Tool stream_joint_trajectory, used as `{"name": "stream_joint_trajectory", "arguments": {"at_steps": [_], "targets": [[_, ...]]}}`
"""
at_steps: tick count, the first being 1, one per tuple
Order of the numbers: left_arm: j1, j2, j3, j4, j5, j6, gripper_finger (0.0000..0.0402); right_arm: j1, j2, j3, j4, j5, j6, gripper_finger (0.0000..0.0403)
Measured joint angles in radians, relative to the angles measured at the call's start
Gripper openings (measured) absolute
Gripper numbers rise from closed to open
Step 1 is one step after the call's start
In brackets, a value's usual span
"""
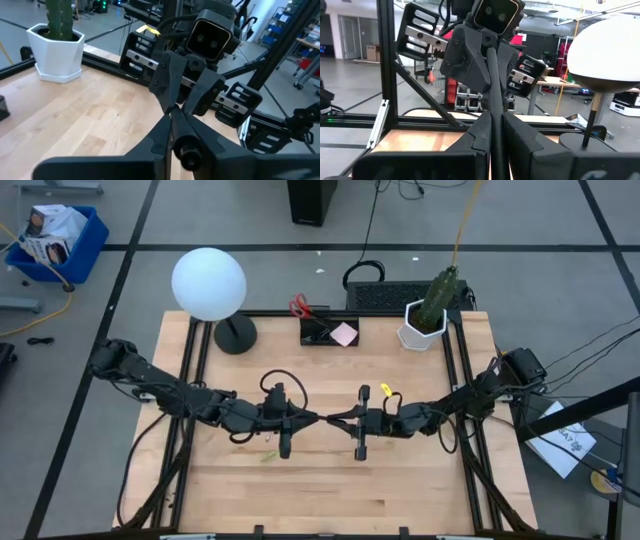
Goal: Pick and place office supplies into organizer
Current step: Put the black pen into the desk organizer
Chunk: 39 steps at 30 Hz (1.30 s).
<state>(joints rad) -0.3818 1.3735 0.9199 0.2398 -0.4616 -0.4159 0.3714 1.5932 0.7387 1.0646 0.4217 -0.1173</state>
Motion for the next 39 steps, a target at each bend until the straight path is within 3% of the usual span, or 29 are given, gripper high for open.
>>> {"name": "stream_joint_trajectory", "arguments": {"at_steps": [19,27,31,39], "targets": [[-0.007,0.002,-0.002,0.054,-0.009,0.066,0.0034,0.010,-0.001,0.001,-0.007,-0.003,-0.019,0.0042],[-0.031,0.002,-0.002,0.060,-0.004,0.062,0.0035,0.063,0.000,0.001,-0.079,0.012,-0.024,0.0088],[-0.055,0.001,-0.002,0.061,-0.030,0.066,0.0027,0.098,0.001,0.000,-0.150,0.075,0.002,0.0111],[-0.066,-0.001,-0.002,0.060,-0.068,0.071,0.0031,0.168,0.001,0.000,-0.259,0.125,0.067,0.0130]]}}
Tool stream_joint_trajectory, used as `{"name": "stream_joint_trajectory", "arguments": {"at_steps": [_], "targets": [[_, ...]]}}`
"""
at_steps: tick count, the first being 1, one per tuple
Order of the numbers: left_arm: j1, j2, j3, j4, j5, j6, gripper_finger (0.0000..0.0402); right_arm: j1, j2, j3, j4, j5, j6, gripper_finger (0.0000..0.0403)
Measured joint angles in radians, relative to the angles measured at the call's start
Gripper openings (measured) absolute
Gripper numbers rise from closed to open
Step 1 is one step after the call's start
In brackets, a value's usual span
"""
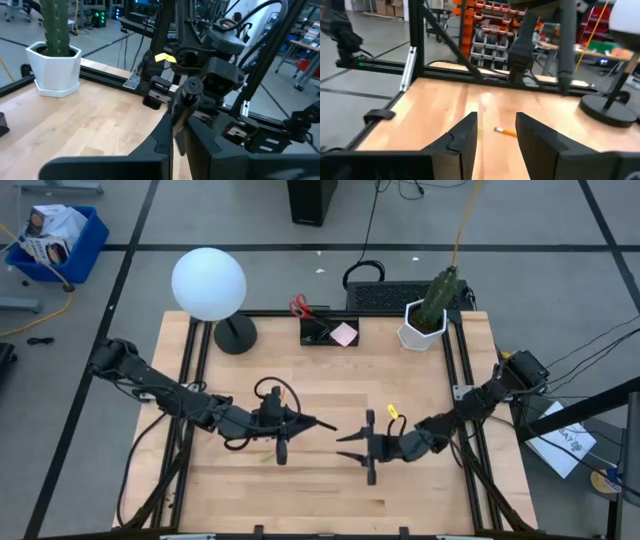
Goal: Pick and place office supplies into organizer
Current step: Put the black pen into the desk organizer
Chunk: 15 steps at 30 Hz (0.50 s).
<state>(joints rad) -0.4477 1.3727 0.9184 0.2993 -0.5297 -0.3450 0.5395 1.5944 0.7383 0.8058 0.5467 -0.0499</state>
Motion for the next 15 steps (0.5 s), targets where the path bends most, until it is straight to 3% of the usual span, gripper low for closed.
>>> {"name": "stream_joint_trajectory", "arguments": {"at_steps": [15], "targets": [[0.139,0.000,0.000,-0.018,-0.038,0.000,0.0032,0.141,0.000,0.000,-0.211,0.002,0.214,0.0125]]}}
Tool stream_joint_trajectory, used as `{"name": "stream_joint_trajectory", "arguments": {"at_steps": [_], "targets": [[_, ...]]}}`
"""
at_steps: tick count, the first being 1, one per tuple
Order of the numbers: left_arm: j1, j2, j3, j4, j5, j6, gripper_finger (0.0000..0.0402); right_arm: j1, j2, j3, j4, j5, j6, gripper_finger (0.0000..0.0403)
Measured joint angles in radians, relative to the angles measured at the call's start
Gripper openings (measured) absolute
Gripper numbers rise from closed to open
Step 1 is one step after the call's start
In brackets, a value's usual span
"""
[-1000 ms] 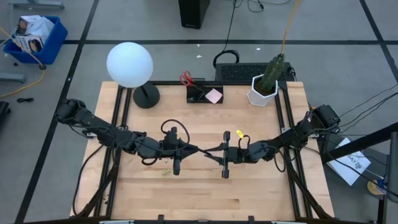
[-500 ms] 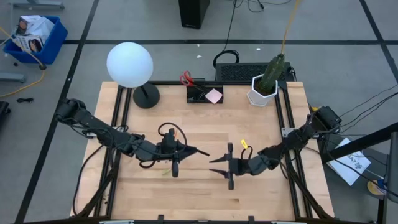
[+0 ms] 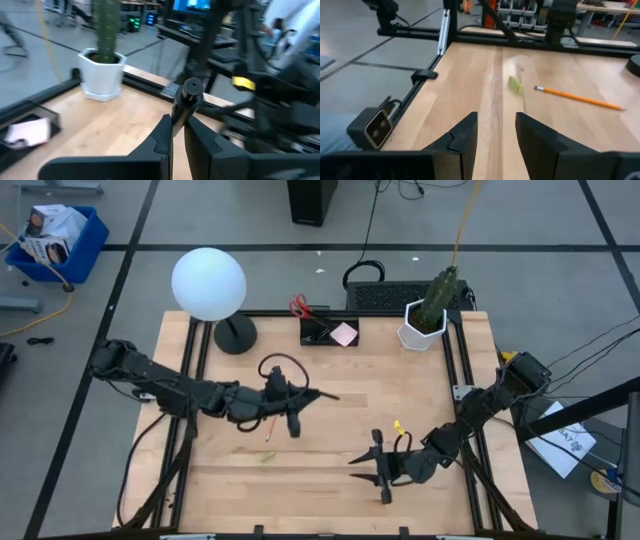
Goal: Pick and place office supplies into organizer
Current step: Put the black pen into the desk organizer
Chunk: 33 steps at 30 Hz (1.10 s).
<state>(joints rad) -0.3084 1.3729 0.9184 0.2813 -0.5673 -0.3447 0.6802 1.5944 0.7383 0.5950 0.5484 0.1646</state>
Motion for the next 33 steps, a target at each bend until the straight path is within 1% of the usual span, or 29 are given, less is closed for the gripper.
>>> {"name": "stream_joint_trajectory", "arguments": {"at_steps": [3,9,14,20,22,25,28,30,32,33], "targets": [[0.054,0.000,0.000,0.000,-0.010,0.012,0.0027,0.006,0.000,0.000,-0.017,0.000,0.005,0.0125],[0.189,0.000,0.000,-0.004,-0.010,0.011,0.0033,0.005,0.000,0.000,-0.049,0.001,0.006,0.0123],[0.307,0.000,0.000,-0.037,-0.007,0.026,0.0028,0.000,0.000,0.000,-0.068,0.007,-0.032,0.0123],[0.454,0.017,0.001,-0.061,0.086,0.021,0.0030,0.000,0.000,0.000,-0.073,0.009,-0.085,0.0121],[0.498,0.033,0.002,-0.043,0.120,0.020,0.0027,0.000,0.000,0.000,-0.077,0.009,-0.095,0.0121],[0.556,0.054,-0.001,-0.060,0.131,0.026,0.0025,0.000,0.000,0.000,-0.077,0.009,-0.098,0.0121],[0.613,0.091,0.007,-0.011,0.160,0.028,0.0028,-0.002,0.000,0.000,-0.077,0.009,-0.104,0.0121],[0.648,0.106,0.002,-0.019,0.179,0.028,0.0030,-0.006,0.000,0.000,-0.078,0.009,-0.106,0.0121],[0.670,0.146,0.006,0.040,0.190,0.030,0.0028,-0.007,-0.001,0.000,-0.086,0.008,-0.106,0.0121],[0.682,0.156,0.005,0.039,0.200,0.036,0.0027,-0.007,-0.001,0.000,-0.089,0.008,-0.106,0.0121]]}}
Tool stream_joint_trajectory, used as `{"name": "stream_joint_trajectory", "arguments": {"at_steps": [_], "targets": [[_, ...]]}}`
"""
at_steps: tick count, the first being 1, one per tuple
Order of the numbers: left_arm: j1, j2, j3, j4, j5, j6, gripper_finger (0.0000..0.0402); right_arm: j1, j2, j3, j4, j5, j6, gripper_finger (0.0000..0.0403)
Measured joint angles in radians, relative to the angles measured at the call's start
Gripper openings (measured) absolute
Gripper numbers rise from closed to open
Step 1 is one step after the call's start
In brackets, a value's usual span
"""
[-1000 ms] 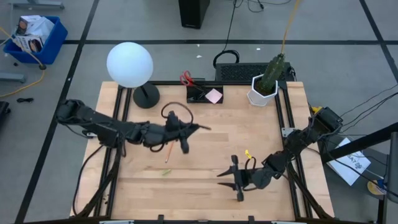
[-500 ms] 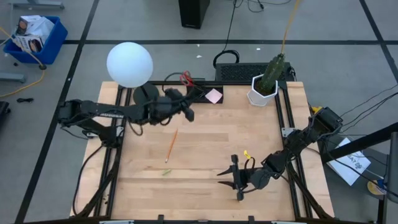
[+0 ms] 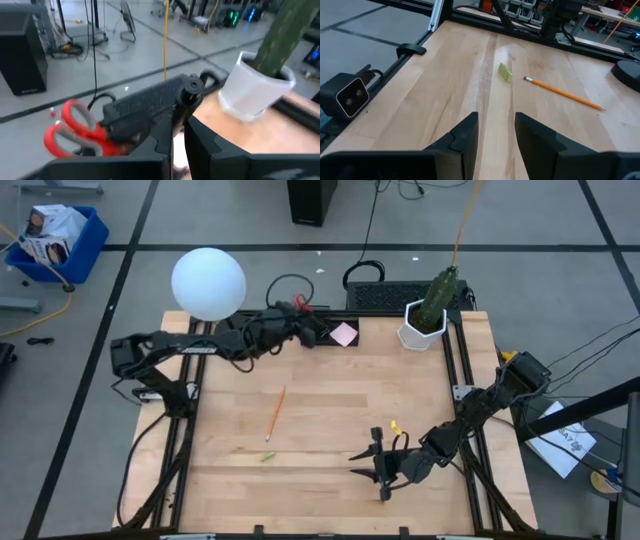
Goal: Pick and place office supplies into organizer
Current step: Put the black pen into the desk organizer, then put the eraser into the desk organizer
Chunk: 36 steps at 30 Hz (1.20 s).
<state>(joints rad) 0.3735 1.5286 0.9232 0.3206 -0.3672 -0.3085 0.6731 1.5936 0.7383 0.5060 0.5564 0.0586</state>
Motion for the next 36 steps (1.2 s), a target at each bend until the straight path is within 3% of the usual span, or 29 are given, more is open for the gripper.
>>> {"name": "stream_joint_trajectory", "arguments": {"at_steps": [8,25,36], "targets": [[0.068,0.116,0.060,0.047,0.011,0.039,0.0032,-0.013,0.000,0.000,-0.022,-0.001,0.000,0.0121],[0.128,0.310,0.347,-0.266,0.024,0.090,0.0045,-0.013,0.000,0.000,-0.043,-0.003,0.006,0.0121],[0.133,0.311,0.362,-0.273,0.058,0.086,0.0105,-0.013,0.000,0.000,-0.041,-0.003,0.012,0.0121]]}}
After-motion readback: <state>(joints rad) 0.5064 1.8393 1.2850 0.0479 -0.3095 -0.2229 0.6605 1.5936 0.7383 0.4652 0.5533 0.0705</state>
